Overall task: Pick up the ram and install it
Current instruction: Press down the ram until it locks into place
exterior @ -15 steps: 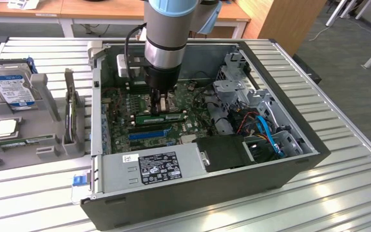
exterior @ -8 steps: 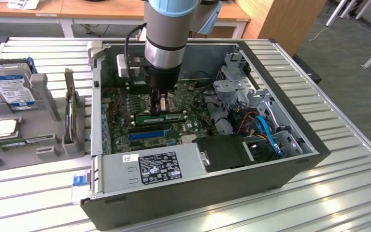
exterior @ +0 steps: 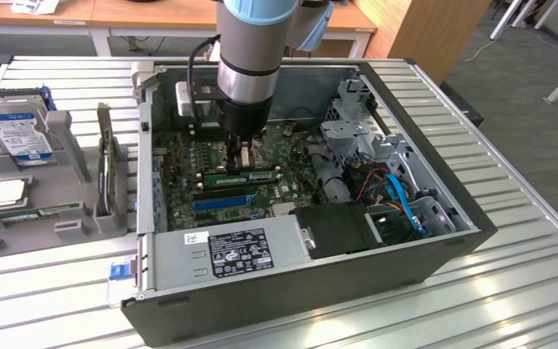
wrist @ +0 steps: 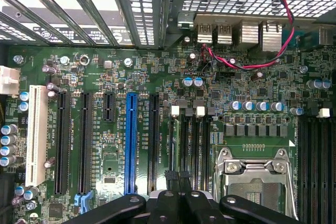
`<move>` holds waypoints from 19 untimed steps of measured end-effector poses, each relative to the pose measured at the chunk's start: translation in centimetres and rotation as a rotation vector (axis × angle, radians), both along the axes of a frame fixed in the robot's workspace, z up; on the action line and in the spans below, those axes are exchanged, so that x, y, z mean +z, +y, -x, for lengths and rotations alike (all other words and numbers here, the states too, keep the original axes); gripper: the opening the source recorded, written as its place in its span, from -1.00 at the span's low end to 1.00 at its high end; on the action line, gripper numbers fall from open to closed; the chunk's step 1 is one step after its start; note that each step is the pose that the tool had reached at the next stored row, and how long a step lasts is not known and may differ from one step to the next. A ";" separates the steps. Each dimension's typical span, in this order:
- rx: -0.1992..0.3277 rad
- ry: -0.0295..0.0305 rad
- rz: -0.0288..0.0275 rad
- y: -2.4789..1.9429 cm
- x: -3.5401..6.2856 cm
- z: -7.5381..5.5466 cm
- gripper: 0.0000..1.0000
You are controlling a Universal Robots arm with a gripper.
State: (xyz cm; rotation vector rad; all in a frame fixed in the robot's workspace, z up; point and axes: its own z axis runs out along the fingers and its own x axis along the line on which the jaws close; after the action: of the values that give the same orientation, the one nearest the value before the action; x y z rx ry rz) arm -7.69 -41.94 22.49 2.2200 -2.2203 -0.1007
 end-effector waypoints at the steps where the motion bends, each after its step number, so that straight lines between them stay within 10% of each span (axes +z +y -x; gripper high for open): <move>1: 0.000 0.0001 0.0000 0.00 0.00 0.0 -0.80; 19: 0.000 0.0001 0.0000 0.00 0.00 0.0 -0.80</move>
State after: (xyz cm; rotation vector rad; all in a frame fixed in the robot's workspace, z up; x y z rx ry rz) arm -7.69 -41.94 22.49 2.2200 -2.2203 -0.1007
